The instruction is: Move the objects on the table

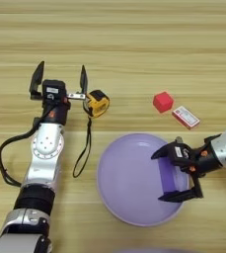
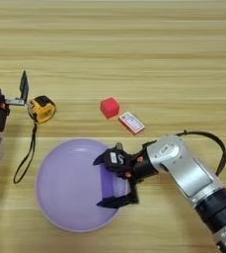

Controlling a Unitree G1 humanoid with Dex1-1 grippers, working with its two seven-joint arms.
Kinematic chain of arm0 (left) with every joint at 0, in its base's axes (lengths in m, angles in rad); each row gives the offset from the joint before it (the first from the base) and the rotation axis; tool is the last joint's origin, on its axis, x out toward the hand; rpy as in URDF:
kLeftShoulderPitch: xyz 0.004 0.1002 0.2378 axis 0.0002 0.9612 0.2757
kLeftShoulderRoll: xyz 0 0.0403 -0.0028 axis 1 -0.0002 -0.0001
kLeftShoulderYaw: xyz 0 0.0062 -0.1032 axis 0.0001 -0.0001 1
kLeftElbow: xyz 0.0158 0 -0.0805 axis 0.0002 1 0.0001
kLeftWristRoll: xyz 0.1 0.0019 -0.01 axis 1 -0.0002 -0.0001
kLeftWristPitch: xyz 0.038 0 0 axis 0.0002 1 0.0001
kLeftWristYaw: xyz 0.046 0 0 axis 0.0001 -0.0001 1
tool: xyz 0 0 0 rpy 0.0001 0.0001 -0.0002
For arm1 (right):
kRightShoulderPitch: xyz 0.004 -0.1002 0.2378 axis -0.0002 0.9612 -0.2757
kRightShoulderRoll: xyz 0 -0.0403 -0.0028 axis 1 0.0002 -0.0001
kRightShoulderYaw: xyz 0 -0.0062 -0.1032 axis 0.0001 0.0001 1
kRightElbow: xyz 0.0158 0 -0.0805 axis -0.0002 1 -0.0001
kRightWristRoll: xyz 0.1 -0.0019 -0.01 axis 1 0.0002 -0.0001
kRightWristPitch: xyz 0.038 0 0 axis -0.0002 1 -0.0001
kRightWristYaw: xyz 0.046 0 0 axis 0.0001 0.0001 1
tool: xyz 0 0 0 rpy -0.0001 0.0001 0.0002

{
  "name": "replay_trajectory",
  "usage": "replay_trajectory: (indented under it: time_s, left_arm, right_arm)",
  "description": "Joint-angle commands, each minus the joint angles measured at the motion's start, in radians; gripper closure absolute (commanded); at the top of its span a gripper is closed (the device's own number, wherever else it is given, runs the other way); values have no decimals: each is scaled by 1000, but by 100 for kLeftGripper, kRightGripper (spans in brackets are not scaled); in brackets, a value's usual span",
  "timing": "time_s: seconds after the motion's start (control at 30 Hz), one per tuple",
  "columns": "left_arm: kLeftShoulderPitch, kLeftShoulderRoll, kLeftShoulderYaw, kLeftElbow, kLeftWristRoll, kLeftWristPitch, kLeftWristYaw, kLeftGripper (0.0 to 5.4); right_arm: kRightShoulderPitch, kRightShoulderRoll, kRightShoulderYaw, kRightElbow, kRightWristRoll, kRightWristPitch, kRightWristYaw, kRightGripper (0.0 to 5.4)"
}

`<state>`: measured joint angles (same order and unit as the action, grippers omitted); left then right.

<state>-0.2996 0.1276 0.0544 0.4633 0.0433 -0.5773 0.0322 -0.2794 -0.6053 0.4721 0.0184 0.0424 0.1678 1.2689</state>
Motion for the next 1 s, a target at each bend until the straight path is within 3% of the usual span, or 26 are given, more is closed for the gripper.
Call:
replay_trajectory:
  time_s: [0.03,0.27,1.0]
  left_arm:
    - [-16,1,-3,4,18,-3,5,0]
    - [-18,-1,-4,6,18,-3,5,0]
    - [-21,-1,-5,12,19,-4,8,0]
  right_arm:
    - [26,-43,4,-21,-11,33,12,1]
    - [20,-73,-2,-67,-11,50,22,1]
    - [13,-109,6,-24,-41,32,17,1]
